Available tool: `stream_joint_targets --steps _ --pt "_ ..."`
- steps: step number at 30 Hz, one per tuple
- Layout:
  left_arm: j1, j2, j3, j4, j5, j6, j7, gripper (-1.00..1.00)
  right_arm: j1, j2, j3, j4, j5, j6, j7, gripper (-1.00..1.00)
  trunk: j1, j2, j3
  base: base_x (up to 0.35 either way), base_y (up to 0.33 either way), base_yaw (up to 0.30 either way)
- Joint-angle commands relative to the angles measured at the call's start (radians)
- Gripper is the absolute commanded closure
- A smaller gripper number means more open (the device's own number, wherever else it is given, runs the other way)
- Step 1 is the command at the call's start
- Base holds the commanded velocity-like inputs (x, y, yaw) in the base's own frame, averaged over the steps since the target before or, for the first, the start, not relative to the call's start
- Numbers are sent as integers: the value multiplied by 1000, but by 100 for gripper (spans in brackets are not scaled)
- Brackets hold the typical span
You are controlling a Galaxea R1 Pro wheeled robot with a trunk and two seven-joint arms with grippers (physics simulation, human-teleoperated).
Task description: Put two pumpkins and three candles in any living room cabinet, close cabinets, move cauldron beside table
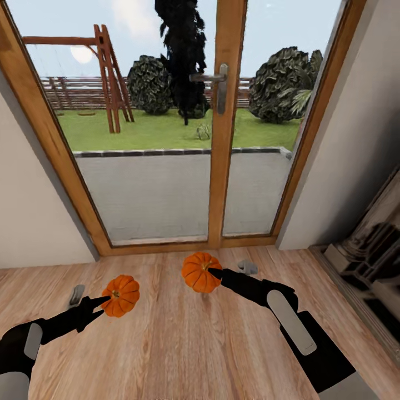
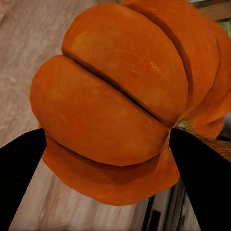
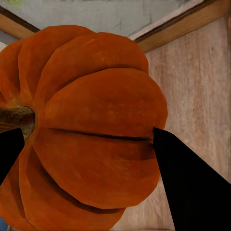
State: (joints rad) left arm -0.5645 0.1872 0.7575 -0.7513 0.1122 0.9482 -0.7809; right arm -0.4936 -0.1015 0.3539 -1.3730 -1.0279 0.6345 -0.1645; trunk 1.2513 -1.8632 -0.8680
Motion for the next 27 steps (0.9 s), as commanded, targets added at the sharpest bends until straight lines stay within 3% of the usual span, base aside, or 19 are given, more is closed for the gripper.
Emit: stream_joint_targets --steps 1,21,27 --pt "0 0 0 0 4 3 2 100 0 0 0 3 -4 -1 3 100 -4 7 4 -144 0 -254" --pt "0 1 0 0 6 4 2 100 0 0 2 8 -3 -1 3 100 -81 147 84 -16 0 -254" --pt "0 3 6 0 8 17 0 100 0 0 3 9 -3 -1 3 100 -81 147 90 0 0 -254"
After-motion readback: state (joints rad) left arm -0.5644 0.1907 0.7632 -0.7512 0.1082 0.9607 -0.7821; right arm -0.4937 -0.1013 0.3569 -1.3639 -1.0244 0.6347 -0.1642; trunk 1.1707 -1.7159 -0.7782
